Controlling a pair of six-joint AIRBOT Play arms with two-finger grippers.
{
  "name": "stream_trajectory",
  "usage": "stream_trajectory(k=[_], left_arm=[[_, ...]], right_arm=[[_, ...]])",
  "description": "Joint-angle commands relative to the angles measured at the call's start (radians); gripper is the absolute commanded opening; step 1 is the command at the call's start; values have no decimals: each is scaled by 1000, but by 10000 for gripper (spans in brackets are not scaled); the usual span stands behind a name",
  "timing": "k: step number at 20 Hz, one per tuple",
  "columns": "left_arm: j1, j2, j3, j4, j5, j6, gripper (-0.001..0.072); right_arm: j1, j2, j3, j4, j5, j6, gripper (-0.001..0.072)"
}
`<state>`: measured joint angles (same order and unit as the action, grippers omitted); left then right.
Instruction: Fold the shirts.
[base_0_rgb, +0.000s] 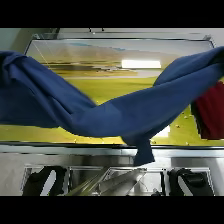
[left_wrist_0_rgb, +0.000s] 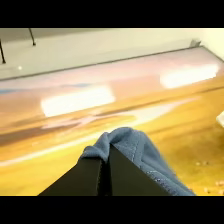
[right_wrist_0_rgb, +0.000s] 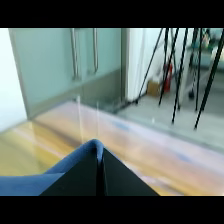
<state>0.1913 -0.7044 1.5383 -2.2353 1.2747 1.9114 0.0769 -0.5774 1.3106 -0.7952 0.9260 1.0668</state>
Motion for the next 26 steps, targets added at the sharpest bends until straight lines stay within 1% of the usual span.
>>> stream_trajectory(k=[1, 4, 6, 7, 9, 11, 12, 13, 14, 15, 16, 17, 18, 19, 21, 22, 23, 24, 26], left_arm=[[-74, -184, 1, 37, -9, 64, 11], [-172, -488, 1, 38, -124, 148, 11], [-213, -696, 9, 38, -231, 161, 11], [-222, -797, 37, 39, -257, 161, 11], [-226, -996, 148, 37, -244, 159, 12], [-226, -1148, 279, 36, -183, 140, 29], [-224, -1197, 339, 37, -149, 123, 356], [-222, -1228, 389, 37, -122, 101, 704], [-212, -1242, 433, 37, -91, 66, 702], [-200, -1243, 467, 39, -45, 30, 702], [-187, -1242, 509, 41, 26, -16, 702], [-171, -1237, 536, 45, 101, -54, 701], [-154, -1213, 525, 43, 170, -90, 702], [-140, -1173, 470, 43, 211, -119, 701], [-129, -1084, 308, 44, 283, -143, 702], [-133, -1038, 213, 44, 310, -144, 701], [-143, -980, 93, 44, 320, -145, 702], [-159, -924, -26, 44, 310, -145, 702], [-207, -813, -273, 43, 244, -148, 702]], right_arm=[[0, -125, -80, -24, 32, 11, 16], [0, -285, -224, -22, -65, 12, 16], [0, -412, -330, -21, -177, 39, 17], [0, -480, -365, -20, -227, 50, 17], [0, -634, -391, -20, -288, 57, 17], [-1, -769, -388, 9, -324, 56, 17], [-1, -818, -383, 13, -338, 56, 17], [-1, -856, -375, 13, -351, 56, 17], [-2, -877, -364, 12, -353, 56, 25], [-5, -881, -352, 10, -347, 56, 114], [-14, -879, -332, 0, -326, 55, 393], [-32, -879, -300, -30, -283, 55, 515], [-64, -879, -254, -87, -213, 56, 513], [-105, -881, -206, -133, -141, 56, 513], [-196, -888, -118, -172, -21, 56, 515], [-248, -895, -82, -173, 27, 56, 532], [-293, -902, -58, -171, 61, 56, 627], [-336, -914, -38, -169, 87, 56, 649], [-386, -946, -17, -170, 121, 55, 639]])
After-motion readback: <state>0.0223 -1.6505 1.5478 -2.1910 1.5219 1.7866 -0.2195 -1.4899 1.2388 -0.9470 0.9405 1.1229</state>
